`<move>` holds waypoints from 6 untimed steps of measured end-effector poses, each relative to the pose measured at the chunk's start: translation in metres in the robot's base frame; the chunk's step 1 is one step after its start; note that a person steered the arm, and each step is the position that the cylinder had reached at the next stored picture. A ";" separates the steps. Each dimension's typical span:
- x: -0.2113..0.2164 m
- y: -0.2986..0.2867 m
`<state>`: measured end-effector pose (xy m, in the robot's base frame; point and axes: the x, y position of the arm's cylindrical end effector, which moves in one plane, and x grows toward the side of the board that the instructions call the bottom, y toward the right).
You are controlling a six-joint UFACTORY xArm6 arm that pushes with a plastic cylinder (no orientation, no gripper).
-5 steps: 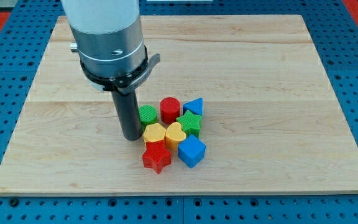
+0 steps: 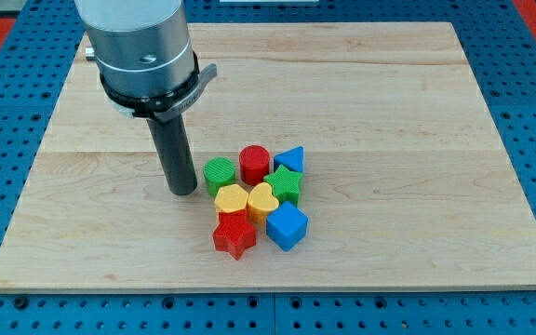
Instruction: Move the arm to the bottom of the blue cube
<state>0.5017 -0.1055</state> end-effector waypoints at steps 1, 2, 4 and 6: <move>0.066 -0.004; 0.104 0.038; 0.082 0.094; 0.083 0.114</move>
